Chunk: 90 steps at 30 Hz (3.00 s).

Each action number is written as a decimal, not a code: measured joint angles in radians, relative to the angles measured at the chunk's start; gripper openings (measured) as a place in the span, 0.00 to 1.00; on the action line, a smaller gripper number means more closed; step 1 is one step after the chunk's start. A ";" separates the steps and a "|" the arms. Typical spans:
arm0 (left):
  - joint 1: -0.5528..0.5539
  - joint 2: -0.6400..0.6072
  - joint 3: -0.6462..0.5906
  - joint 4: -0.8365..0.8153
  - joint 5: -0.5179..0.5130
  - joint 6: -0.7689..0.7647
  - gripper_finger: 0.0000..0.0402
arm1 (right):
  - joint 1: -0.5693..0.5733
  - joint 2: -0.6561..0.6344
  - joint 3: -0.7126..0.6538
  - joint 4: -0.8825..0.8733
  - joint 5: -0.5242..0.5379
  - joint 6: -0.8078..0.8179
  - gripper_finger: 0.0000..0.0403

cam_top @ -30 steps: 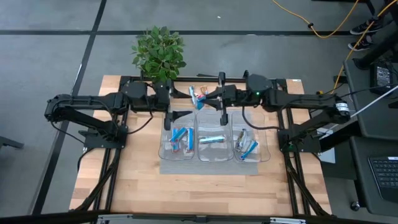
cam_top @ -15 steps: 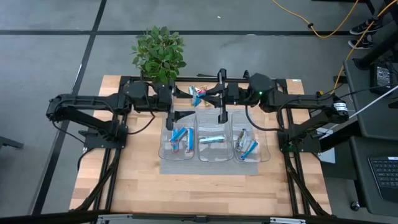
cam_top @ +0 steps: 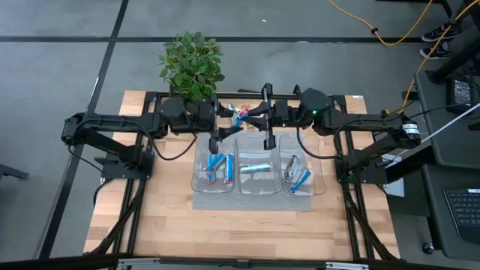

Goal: Pick and place Granola Bars by type
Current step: Put the red granola bar into the left transparent bin

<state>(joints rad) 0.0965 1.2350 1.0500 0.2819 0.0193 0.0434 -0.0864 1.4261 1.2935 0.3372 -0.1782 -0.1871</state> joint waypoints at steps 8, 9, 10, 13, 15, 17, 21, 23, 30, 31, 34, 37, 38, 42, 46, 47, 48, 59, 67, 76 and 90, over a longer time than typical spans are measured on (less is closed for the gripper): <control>0.017 0.000 0.000 0.000 0.034 -0.004 0.18 | 0.000 0.000 0.000 -0.010 -0.001 -0.013 0.03; 0.017 0.000 0.000 -0.001 0.044 -0.003 0.14 | 0.000 0.000 0.000 -0.010 -0.005 -0.023 0.03; 0.017 0.000 0.000 -0.001 0.055 0.000 0.11 | 0.000 0.000 0.000 -0.010 -0.007 -0.027 0.04; 0.017 0.000 0.000 -0.001 0.063 0.002 0.06 | 0.000 0.000 0.000 -0.008 -0.007 -0.028 0.10; 0.017 -0.002 0.000 -0.001 0.063 0.003 0.05 | 0.000 0.000 0.000 -0.006 -0.007 -0.027 0.15; 0.017 -0.009 0.000 -0.002 0.063 0.003 0.06 | 0.000 0.000 0.000 -0.006 -0.007 -0.027 0.18; 0.017 -0.030 0.000 -0.004 0.063 0.009 0.10 | 0.000 0.000 0.000 -0.007 -0.007 -0.027 0.23; 0.017 -0.050 0.000 -0.005 0.061 0.025 0.09 | 0.000 -0.007 0.000 -0.021 -0.007 -0.027 0.25; 0.017 -0.133 0.000 -0.100 0.036 0.042 0.06 | 0.000 -0.067 0.001 -0.110 0.001 -0.032 0.28; 0.017 -0.145 0.000 -0.115 0.025 0.043 0.06 | 0.000 -0.078 0.001 -0.133 0.010 -0.033 0.28; 0.017 -0.181 0.000 -0.193 -0.002 0.049 0.08 | 0.000 -0.109 0.001 -0.212 0.045 -0.065 0.28; 0.017 -0.218 0.000 -0.288 -0.004 0.049 0.08 | 0.000 -0.140 0.001 -0.301 0.104 -0.107 0.28; 0.017 -0.232 0.000 -0.322 -0.004 0.048 0.07 | 0.000 -0.152 0.001 -0.335 0.119 -0.112 0.28; 0.010 -0.279 0.000 -0.461 -0.004 0.019 0.05 | 0.000 -0.189 0.001 -0.477 0.157 -0.111 0.28; -0.006 -0.316 0.000 -0.555 -0.005 0.006 0.07 | 0.000 -0.215 0.001 -0.558 0.159 -0.108 0.28; -0.010 -0.321 0.000 -0.566 -0.005 0.003 0.07 | 0.000 -0.218 0.001 -0.563 0.159 -0.108 0.28; -0.015 -0.328 0.000 -0.580 -0.005 -0.001 0.07 | 0.000 -0.221 0.001 -0.558 0.159 -0.109 0.28; -0.026 -0.337 0.000 -0.760 0.002 -0.113 0.07 | 0.000 -0.226 0.001 -0.557 0.204 -0.140 0.28; -0.026 -0.275 0.000 -0.838 -0.001 -0.153 0.06 | 0.000 -0.226 0.001 -0.557 0.204 -0.143 0.28; -0.025 -0.200 0.000 -0.939 -0.088 -0.154 0.06 | 0.000 -0.226 0.001 -0.558 0.204 -0.143 0.28; -0.026 -0.045 0.000 -1.019 -0.087 -0.154 0.07 | 0.000 -0.225 0.001 -0.559 0.204 -0.140 0.28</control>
<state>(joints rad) 0.0708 1.1901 1.0496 -0.7367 -0.0677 -0.1104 -0.0862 1.2007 1.2942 -0.2222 0.0261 -0.3267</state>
